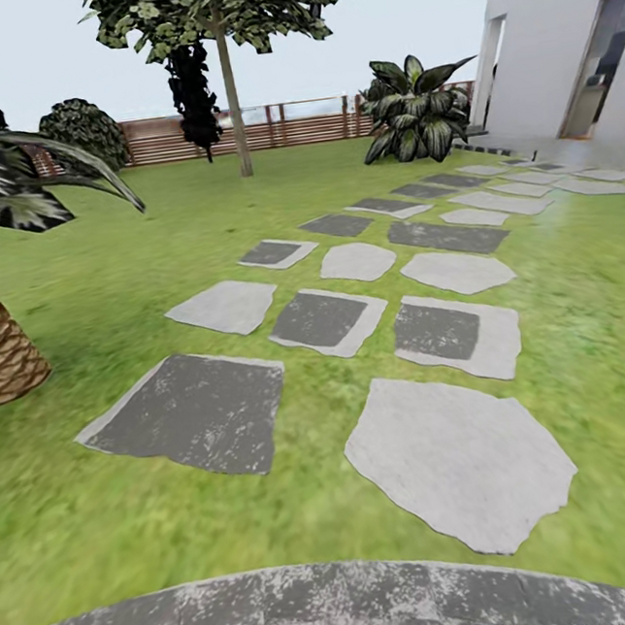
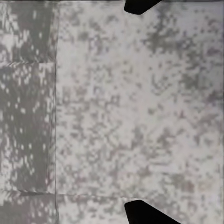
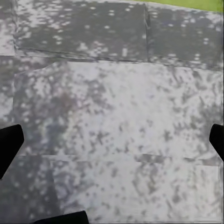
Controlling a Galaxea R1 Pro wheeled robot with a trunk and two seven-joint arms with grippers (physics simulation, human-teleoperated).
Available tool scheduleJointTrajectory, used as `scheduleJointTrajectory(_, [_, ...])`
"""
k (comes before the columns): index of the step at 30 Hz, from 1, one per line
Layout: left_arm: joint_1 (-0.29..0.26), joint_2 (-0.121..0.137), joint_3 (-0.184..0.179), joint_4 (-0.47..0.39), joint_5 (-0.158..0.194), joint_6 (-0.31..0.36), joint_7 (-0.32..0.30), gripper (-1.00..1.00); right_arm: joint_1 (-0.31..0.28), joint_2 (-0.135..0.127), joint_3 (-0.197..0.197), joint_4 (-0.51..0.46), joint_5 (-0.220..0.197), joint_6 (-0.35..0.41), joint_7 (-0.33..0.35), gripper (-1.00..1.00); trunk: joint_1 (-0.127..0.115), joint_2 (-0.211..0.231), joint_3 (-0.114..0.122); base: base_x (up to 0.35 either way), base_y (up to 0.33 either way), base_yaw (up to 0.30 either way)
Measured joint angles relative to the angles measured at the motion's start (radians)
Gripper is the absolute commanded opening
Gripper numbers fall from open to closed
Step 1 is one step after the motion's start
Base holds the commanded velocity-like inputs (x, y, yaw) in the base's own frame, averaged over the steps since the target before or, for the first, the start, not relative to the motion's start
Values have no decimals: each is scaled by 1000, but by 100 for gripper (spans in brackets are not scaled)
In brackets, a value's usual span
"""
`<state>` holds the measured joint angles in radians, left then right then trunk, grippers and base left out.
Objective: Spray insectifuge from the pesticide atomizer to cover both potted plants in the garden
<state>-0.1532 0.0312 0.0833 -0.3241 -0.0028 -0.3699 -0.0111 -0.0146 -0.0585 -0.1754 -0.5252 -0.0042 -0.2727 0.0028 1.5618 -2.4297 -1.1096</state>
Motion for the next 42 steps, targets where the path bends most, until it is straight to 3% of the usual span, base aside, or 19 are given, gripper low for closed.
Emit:
scheduleJointTrajectory(35, [0,1,8,0,4,-3,1,100,0,0,4,4,3,0,3,100,-1,0,36,324,0,-252])
scheduleJointTrajectory(42, [0,2,8,0,4,-3,1,100,0,0,5,4,4,0,-1,100,-1,0,40,337,0,-74])
